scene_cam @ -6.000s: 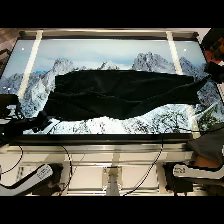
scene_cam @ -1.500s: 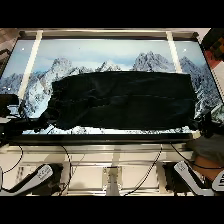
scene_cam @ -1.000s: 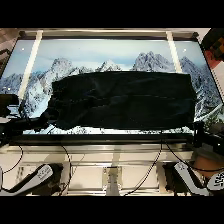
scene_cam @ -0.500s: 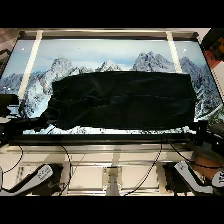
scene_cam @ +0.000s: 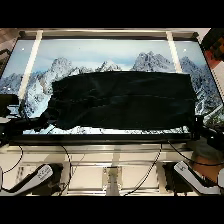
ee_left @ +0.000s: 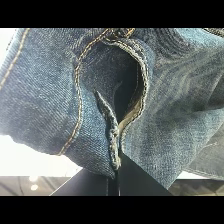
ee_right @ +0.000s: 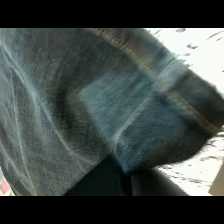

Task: Fold the clothes and pants, and hang the long-sleeved shirts on hangers.

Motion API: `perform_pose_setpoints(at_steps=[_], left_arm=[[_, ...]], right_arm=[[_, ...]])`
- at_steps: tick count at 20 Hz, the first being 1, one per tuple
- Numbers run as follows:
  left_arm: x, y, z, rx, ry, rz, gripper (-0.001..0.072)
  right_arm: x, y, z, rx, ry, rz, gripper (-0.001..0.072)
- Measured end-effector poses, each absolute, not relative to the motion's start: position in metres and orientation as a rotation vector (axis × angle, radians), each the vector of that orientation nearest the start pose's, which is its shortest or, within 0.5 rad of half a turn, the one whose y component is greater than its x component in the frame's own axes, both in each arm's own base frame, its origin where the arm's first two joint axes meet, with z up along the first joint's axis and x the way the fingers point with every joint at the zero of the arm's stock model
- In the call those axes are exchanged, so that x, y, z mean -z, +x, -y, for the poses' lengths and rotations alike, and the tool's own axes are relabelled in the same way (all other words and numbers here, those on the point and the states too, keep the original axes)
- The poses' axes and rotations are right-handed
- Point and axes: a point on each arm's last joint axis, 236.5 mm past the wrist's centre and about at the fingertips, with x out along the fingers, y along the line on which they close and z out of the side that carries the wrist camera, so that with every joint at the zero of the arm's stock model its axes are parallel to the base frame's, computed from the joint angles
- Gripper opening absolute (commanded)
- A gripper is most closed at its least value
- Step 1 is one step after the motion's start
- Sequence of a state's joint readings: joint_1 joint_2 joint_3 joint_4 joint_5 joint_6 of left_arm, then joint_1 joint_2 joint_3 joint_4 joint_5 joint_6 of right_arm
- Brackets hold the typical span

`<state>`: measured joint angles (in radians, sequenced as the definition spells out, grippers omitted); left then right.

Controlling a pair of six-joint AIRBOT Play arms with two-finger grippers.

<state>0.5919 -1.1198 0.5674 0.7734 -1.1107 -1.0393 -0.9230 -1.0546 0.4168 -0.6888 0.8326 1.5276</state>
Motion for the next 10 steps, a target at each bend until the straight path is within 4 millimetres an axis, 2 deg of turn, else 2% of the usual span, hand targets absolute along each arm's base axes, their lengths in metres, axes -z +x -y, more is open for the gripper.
perform_pose_setpoints(at_steps=[3, 5, 10], left_arm=[[0.063, 0.285, -0.009, 0.146, -0.810, -1.186, 0.0022], [0.054, 0.288, -0.010, 0.153, -0.791, -1.166, 0.0021], [-0.009, 0.295, -0.011, 0.186, -0.664, -1.018, 0.0022]], right_arm=[[0.080, 0.271, 0.129, 0.557, 1.404, -0.831, 0.0014], [0.065, 0.273, 0.131, 0.524, 1.341, -0.848, 0.0014], [-0.001, 0.274, 0.142, 0.441, 1.097, -0.878, 0.0014]])
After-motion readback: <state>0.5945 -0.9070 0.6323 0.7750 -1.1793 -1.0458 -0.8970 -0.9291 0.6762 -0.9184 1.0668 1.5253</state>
